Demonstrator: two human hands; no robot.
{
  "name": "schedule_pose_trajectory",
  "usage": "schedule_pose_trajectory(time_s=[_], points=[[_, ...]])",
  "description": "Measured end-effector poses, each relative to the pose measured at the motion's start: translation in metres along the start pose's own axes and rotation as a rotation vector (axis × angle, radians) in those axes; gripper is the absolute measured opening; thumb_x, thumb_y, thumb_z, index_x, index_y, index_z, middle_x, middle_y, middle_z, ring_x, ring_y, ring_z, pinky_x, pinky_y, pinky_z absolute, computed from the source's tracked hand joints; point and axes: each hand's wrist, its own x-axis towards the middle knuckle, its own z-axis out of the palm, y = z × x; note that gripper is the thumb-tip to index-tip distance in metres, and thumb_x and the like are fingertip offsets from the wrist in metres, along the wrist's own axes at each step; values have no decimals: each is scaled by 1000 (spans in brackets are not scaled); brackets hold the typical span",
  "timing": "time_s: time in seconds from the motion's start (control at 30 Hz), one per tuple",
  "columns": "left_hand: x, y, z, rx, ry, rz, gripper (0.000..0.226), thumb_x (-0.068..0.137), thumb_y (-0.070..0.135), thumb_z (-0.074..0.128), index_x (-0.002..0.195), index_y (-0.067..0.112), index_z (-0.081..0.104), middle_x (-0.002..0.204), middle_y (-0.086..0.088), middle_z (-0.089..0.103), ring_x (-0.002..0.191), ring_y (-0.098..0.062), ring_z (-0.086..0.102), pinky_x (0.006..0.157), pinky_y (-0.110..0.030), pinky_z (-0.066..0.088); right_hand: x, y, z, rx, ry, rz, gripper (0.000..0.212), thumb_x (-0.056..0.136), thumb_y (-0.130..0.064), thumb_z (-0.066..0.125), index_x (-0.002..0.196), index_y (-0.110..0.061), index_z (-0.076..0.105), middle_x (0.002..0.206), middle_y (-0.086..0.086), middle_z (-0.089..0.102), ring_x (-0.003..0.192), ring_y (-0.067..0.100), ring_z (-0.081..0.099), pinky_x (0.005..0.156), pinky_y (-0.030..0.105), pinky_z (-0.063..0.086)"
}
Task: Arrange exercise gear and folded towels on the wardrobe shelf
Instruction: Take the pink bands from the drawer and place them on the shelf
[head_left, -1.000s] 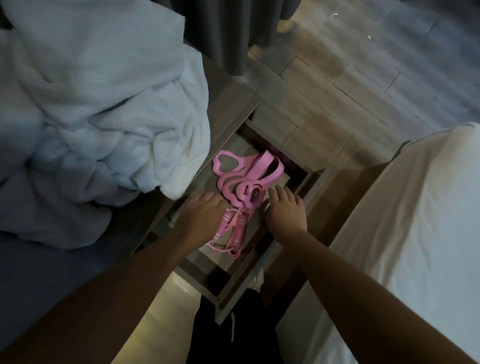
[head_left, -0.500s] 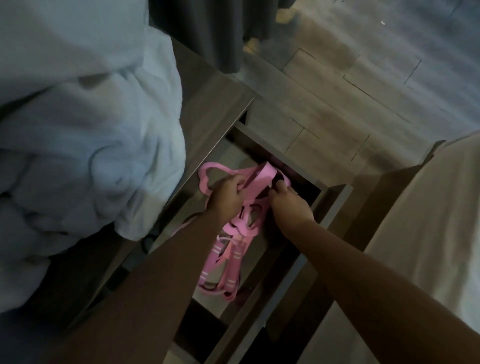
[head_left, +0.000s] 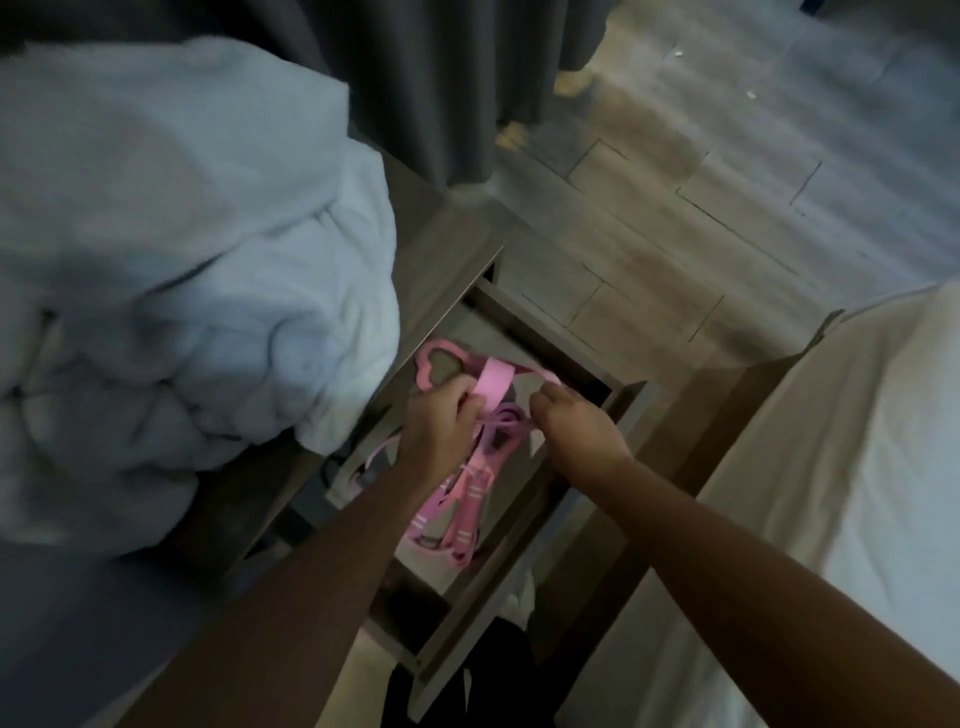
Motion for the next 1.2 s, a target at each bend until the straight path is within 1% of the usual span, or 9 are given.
schedule_pose_trajectory(time_s=[0.27, 0.47, 0.7, 0.77, 0.87, 0.93, 1.03, 1.13, 1.2], points=[[-125, 75, -98, -60, 125, -105, 13, 94, 14, 56, 87, 8, 64, 79, -2, 68, 74, -19, 65, 70, -40, 53, -96, -75, -87, 26, 18, -187, 20, 92, -7, 57, 113, -8, 60, 124, 10, 57, 94, 22, 63, 74, 24, 44], [-230, 98, -135, -88, 247, -172, 8, 92, 12, 58, 86, 16, 62, 75, 0, 64, 71, -18, 60, 64, -29, 44, -160, -113, -118, 64, -66, -283, 25, 97, -3, 47, 118, -1, 60, 118, 16, 58, 106, 31, 56, 89, 36, 45], [-346, 97, -158, -165, 300, -264, 9, 95, 13, 56, 88, 9, 61, 83, -10, 67, 76, -26, 62, 70, -38, 46, -199, -156, -123, 35, -145, -336, 19, 97, -11, 52, 110, -2, 62, 111, 14, 61, 102, 28, 59, 88, 28, 42], [-376, 89, -163, -197, 330, -309, 10, 96, 12, 55, 88, 10, 60, 79, -7, 68, 74, -25, 63, 69, -37, 47, -205, -175, -123, 57, -172, -333, 24, 98, -15, 50, 117, -6, 61, 114, 11, 62, 105, 27, 58, 92, 36, 46], [-423, 74, -173, -278, 409, -362, 24, 96, 6, 53, 78, 21, 55, 65, 12, 68, 54, -3, 62, 53, -14, 45, -212, -208, -121, 49, -214, -382, 20, 97, -18, 55, 112, -8, 63, 110, 10, 63, 103, 25, 59, 81, 25, 40], [-456, 60, -181, -297, 475, -418, 26, 96, 4, 53, 76, 22, 55, 65, 15, 67, 56, -4, 62, 51, -9, 44, -217, -237, -118, 16, -249, -407, 17, 94, -14, 57, 107, -6, 65, 106, 12, 64, 99, 25, 59, 73, 21, 34], [-504, 39, -191, -385, 530, -478, 14, 98, 3, 50, 89, 8, 59, 81, -10, 68, 65, -30, 69, 61, -34, 60, -227, -279, -106, -10, -272, -463, 14, 91, -3, 55, 101, -1, 63, 97, 25, 59, 85, 33, 58, 72, 31, 41], [-549, 16, -202, -341, 631, -503, 11, 96, 3, 52, 91, 4, 61, 78, -5, 66, 65, -4, 68, 59, -10, 49, -242, -327, -86, -2, -319, -503, 24, 92, 0, 47, 109, -4, 63, 105, 17, 64, 94, 30, 60, 78, 32, 45], [-579, 3, -214, -334, 693, -517, 14, 95, 3, 53, 85, 7, 61, 71, 3, 64, 63, 9, 62, 54, -7, 40, -256, -360, -73, -7, -313, -540, 25, 90, 2, 48, 108, -5, 63, 105, 16, 66, 96, 28, 61, 72, 27, 39]])
